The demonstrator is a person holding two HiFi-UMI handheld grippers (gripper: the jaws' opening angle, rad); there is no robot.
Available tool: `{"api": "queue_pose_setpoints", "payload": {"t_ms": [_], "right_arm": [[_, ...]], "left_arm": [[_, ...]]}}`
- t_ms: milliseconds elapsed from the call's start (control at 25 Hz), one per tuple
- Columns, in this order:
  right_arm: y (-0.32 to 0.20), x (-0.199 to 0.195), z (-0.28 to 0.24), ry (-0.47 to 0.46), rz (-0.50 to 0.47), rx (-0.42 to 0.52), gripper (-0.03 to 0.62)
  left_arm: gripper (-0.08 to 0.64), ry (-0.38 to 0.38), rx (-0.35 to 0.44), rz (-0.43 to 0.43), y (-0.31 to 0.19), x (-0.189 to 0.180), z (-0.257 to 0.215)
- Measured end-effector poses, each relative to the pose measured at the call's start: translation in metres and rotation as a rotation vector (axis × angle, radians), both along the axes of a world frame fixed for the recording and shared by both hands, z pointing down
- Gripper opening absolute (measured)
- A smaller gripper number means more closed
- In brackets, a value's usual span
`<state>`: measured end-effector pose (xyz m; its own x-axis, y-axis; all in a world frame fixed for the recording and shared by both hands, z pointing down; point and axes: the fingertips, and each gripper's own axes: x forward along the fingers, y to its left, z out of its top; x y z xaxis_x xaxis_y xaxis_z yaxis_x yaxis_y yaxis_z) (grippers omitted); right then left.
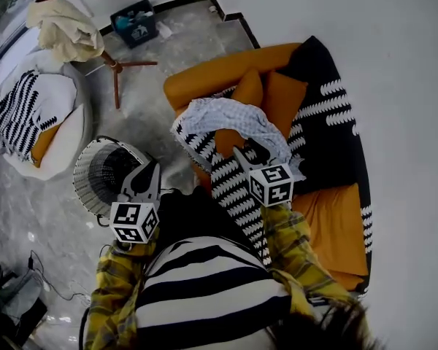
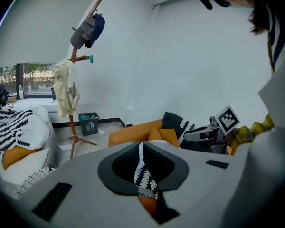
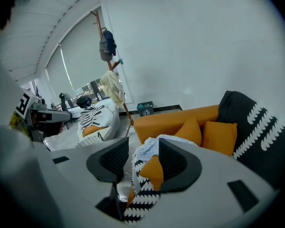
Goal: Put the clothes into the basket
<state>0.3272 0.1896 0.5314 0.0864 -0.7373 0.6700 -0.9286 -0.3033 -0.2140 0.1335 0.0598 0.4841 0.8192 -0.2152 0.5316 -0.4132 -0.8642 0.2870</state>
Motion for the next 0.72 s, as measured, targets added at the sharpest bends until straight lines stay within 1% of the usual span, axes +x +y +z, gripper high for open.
{"api": "queue_pose_setpoints", "payload": {"t_ms": [280,440,600,720], "right_arm": [[-0.002,0.050,0.054,-0.031,0.002,-0.079,0.190],[-0.014,0.068,0.082,-0.029,-0.024,-0.113,0.198],[-0.024,0.077,0.112,-0.048,-0.059,-0.140,0.240],[-0.029,0.084,0.132,-0.064,-0.057,-0.159,0.271]], "left_arm": [[0.038,-0.055,-0.045,0.059,0.000,0.056,0.031],[0.038,-0.084,-0.068,0.075,-0.007,0.077,0.047],[0.038,-0.120,-0.079,0.095,-0.008,0.087,0.063],[0.038,-0.142,-0.081,0.104,-0.010,0.090,0.072]]}}
